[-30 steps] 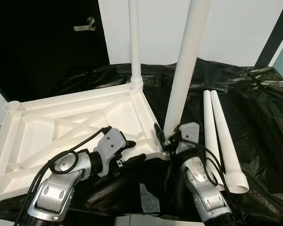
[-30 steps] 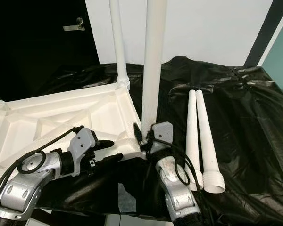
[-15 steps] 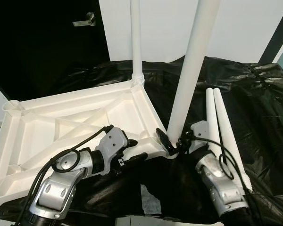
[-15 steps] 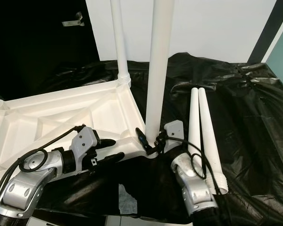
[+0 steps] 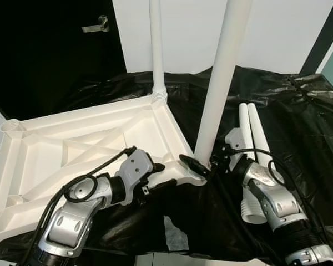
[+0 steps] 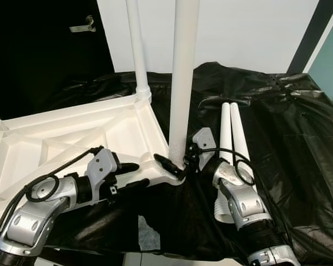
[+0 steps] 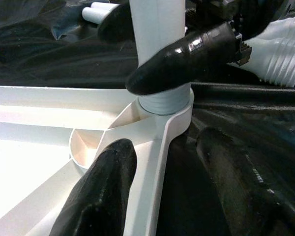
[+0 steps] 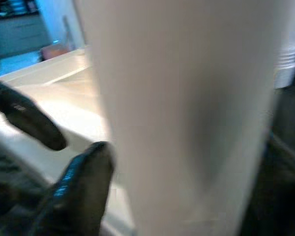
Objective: Building children table
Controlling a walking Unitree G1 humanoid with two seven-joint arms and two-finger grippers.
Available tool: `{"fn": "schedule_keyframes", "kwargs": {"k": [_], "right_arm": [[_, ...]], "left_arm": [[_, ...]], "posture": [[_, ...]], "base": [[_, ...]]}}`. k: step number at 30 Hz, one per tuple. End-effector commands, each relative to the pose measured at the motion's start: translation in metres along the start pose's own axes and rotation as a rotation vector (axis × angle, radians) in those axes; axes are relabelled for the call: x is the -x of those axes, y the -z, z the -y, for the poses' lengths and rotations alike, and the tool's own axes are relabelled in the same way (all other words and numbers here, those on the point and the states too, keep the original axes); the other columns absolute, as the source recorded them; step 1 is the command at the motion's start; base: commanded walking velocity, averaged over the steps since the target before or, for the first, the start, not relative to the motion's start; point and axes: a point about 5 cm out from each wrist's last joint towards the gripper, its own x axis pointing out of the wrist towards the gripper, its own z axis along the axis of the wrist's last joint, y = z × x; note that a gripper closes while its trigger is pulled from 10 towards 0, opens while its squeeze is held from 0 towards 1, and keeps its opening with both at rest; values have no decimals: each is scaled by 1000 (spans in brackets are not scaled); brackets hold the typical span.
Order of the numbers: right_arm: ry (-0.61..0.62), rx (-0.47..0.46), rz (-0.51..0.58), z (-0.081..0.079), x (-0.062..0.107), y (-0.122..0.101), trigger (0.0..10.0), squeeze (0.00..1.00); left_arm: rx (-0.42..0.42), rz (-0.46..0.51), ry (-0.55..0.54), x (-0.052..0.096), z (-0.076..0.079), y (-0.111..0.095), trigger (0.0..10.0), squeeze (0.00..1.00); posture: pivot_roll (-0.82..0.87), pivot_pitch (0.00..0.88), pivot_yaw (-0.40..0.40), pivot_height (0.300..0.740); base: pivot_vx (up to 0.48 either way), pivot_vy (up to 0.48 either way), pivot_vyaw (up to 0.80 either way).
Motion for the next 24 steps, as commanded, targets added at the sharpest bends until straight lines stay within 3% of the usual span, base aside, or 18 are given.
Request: {"fn": "schedule_keyframes", "kwargs": {"k": [1, 2, 14, 15, 24], "right_arm": [[-28, 2, -10, 1, -1, -1, 3608, 0], [-35, 5, -17, 3, 1, 0, 0, 0], [-45, -5, -38, 6, 5, 2, 0, 0], [33, -46, -47, 7, 9, 8, 10000, 0], [290, -68, -102, -1, 6, 23, 10000, 0]], "left_arm": [[-8, -11, -62, -2, -3, 2, 10000, 0], [-7, -11, -64, -2, -3, 2, 10000, 0], [-4, -9, -67, -2, -2, 1, 10000, 0], [-5, -5, -66, -3, -2, 1, 10000, 0], [0, 1, -72, -6, -2, 1, 10000, 0]], "posture": [[12, 0, 1, 740], [14, 0, -2, 740], [14, 0, -4, 740], [0, 0, 1, 740], [-5, 0, 11, 740]], "base": [[0, 0, 0], [0, 0, 0], [0, 0, 0], [0, 0, 0], [0, 0, 0]]}}
